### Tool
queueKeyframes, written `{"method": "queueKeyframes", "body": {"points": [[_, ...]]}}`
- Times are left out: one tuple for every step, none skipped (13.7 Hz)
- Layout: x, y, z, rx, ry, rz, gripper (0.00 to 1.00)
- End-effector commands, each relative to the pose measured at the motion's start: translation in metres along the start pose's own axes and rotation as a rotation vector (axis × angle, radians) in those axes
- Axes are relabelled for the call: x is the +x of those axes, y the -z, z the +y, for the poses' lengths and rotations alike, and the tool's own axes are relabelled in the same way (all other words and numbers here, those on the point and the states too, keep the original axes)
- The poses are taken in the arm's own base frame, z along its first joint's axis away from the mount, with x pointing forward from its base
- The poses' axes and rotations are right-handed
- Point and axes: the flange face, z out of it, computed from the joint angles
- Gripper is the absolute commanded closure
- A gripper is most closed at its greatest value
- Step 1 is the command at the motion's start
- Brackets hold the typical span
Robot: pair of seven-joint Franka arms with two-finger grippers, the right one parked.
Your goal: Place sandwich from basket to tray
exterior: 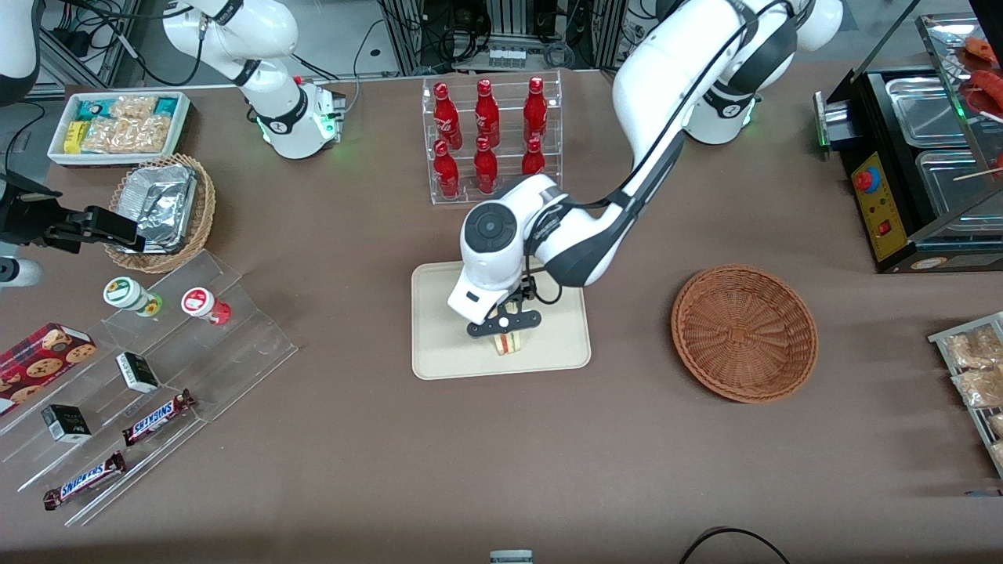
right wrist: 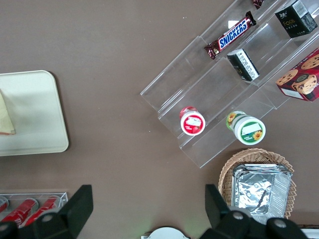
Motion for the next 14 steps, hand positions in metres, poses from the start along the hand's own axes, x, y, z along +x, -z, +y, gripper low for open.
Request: {"method": "queueKeyframes", "body": {"points": [[0.020,0.061,-0.031,0.015,-0.041,0.029,0.00],[0.044,0.077,-0.062,0.041,-0.058,0.000,0.00],[0.056,0.088,-0.085,0.050,-0.061,-0.052,0.00],[0.068,0.106,-0.101,0.026,-0.073,-0.058,0.00],[0.081,0.114,-0.119,0.027,-0.091,-0.057,0.00],[0.090,0.118,-0.142,0.033,-0.098,-0.058,0.00],[0.098,0.122,-0.164,0.039,-0.101,-0.057,0.00],[0.105,0.126,-0.180,0.044,-0.117,-0.060,0.00],[0.112,0.128,-0.196,0.048,-0.120,-0.064,0.00],[0.117,0.132,-0.216,0.053,-0.119,-0.067,0.00],[0.119,0.138,-0.238,0.051,-0.126,-0.074,0.00],[0.120,0.144,-0.260,0.046,-0.151,-0.084,0.00],[0.121,0.151,-0.284,0.047,-0.168,-0.085,0.00],[0.120,0.159,-0.304,0.051,-0.178,-0.082,0.00]]}}
